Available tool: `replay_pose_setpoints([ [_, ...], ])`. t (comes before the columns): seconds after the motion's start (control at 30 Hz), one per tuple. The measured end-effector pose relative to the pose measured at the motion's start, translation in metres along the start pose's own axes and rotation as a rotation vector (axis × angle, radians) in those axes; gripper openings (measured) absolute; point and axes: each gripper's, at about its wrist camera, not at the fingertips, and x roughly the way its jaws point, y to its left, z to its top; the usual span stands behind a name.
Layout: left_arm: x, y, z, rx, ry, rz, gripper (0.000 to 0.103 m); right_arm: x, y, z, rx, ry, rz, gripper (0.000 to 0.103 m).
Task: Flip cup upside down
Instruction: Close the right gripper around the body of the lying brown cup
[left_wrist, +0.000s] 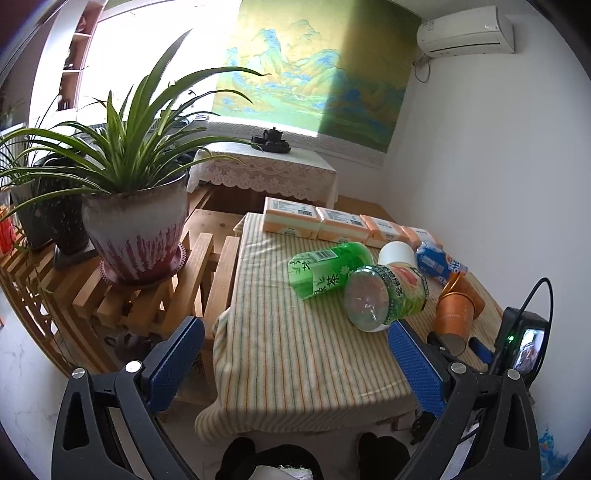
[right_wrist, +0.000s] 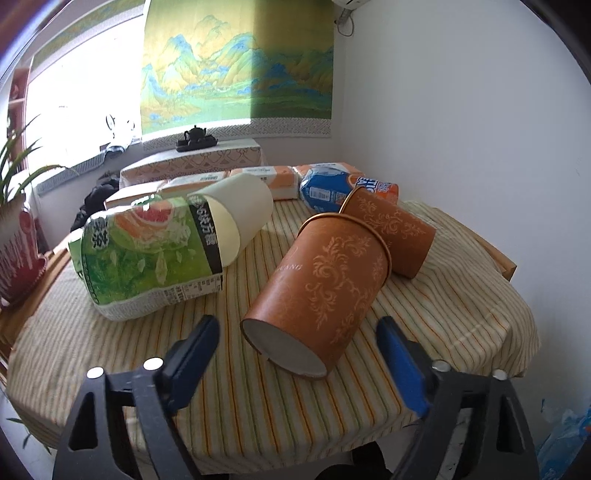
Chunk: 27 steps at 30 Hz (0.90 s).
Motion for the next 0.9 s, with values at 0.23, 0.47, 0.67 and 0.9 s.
replay_pose_setpoints([
  [0.23,0.002,0.002,0.000,-0.010,-0.001,-0.009,0.101,0.002,-0.001,0.001,-0.014,0.011,-0.012,0.063],
  [0.47,0.002,0.003,-0.001,-0.020,-0.001,-0.012,0.101,-0.004,-0.006,-0.001,-0.030,0.003,0.018,0.062],
  [0.67,0.000,0.002,-0.001,-0.032,-0.013,-0.019,0.101,-0.018,-0.013,0.005,-0.084,0.051,0.105,0.062],
  [0.9,0.000,0.001,0.000,-0.057,-0.019,-0.030,0.101,-0.035,-0.021,0.022,-0.164,0.106,0.199,0.061],
])
